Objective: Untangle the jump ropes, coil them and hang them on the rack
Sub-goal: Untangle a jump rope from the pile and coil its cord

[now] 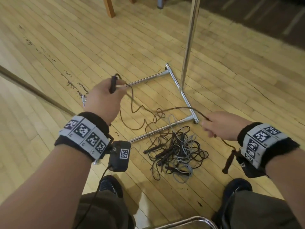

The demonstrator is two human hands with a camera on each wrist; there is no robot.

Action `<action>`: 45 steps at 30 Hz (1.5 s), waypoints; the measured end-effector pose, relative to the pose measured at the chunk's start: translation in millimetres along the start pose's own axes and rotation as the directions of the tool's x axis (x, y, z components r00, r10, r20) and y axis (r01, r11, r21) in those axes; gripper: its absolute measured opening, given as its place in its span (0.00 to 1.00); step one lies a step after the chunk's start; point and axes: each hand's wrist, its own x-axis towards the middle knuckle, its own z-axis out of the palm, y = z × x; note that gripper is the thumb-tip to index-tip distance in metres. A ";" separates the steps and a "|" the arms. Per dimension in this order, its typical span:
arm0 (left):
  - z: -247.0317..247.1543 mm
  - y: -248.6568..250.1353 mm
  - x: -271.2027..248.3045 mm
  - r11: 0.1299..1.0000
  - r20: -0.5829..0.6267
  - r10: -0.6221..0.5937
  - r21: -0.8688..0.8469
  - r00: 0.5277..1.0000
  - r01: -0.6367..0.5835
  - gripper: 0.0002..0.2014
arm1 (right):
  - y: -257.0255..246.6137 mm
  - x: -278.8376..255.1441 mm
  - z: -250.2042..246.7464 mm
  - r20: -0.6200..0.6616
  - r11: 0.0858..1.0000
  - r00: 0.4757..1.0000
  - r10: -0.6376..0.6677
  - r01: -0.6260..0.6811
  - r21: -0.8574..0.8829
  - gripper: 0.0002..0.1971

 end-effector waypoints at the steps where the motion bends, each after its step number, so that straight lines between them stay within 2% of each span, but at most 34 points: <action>1: 3.7 0.1 -3.6 1.000 0.067 0.006 0.014 0.998 -0.007 0.09 | -7.8 -1.2 -1.1 -0.011 0.998 0.999 -0.041 0.041 0.038 0.18; 3: 12.1 4.2 -10.9 0.998 0.177 0.028 0.054 0.984 -0.038 0.14 | -23.6 -5.2 -2.5 -0.041 0.986 0.992 -0.118 0.122 0.114 0.17; 5: 22.1 12.0 -18.7 0.992 0.297 0.097 0.052 0.950 -0.117 0.13 | -38.1 -10.7 -1.2 -0.048 0.971 0.984 -0.173 0.178 0.158 0.16; 9: 44.2 22.7 -38.3 0.978 0.555 0.161 0.022 0.816 -0.208 0.12 | -57.3 -23.2 1.9 -0.063 0.917 0.965 -0.255 0.262 0.300 0.15; 10: 49.7 24.0 -42.3 0.971 0.588 0.170 0.038 0.791 -0.237 0.12 | -59.8 -25.3 1.2 -0.079 0.902 0.960 -0.268 0.278 0.329 0.14; 12: 56.9 27.8 -47.1 0.956 0.605 0.185 0.070 0.775 -0.284 0.13 | -62.0 -28.1 -0.5 -0.113 0.876 0.950 -0.290 0.311 0.369 0.15; 16: 62.2 32.3 -44.7 0.970 0.559 0.208 -0.012 0.803 -0.243 0.03 | -57.3 -32.0 -2.2 -0.153 0.852 0.930 -0.335 0.368 0.371 0.17; 20: 63.9 33.1 -42.7 0.943 0.543 0.212 0.103 0.813 -0.315 0.09 | -49.2 -31.0 -3.7 -0.124 0.885 0.936 -0.329 0.351 0.306 0.17; 25: 58.8 29.6 -35.3 0.921 0.381 0.240 0.200 0.893 -0.333 0.10 | -29.8 -22.2 -3.6 -0.109 0.935 0.964 -0.241 0.261 0.242 0.10; 29: 59.1 28.3 -32.3 0.939 0.271 0.247 0.171 0.930 -0.299 0.09 | -26.1 -16.2 -4.0 -0.108 0.924 0.973 -0.204 0.228 0.307 0.09; 32: 55.7 25.6 -26.6 0.951 0.184 0.236 0.158 0.954 -0.265 0.11 | -25.9 -13.2 -3.1 -0.118 0.929 0.973 -0.198 0.224 0.293 0.08; 35: 50.2 21.0 -20.3 0.962 0.134 0.225 0.129 0.965 -0.242 0.10 | -24.3 -12.7 -4.1 -0.108 0.921 0.977 -0.182 0.208 0.331 0.08; 38: 45.5 16.9 -17.1 0.958 0.134 0.224 0.149 0.965 -0.243 0.08 | -24.8 -13.0 -6.3 -0.089 0.870 0.976 -0.201 0.220 0.442 0.06; 41: 40.6 13.6 -13.4 0.962 0.174 0.172 0.184 0.970 -0.204 0.05 | -26.4 -15.5 -7.0 -0.082 0.798 0.975 -0.205 0.214 0.563 0.04; 43: 37.9 12.0 -12.2 0.957 0.230 0.111 0.237 0.967 -0.166 0.04 | -26.6 -17.0 -7.4 -0.095 0.748 0.975 -0.199 0.214 0.628 0.08; 45: 38.7 11.4 -15.0 0.948 0.327 0.055 0.279 0.943 -0.153 0.05 | -27.7 -17.8 -8.3 -0.116 0.712 0.974 -0.192 0.220 0.666 0.13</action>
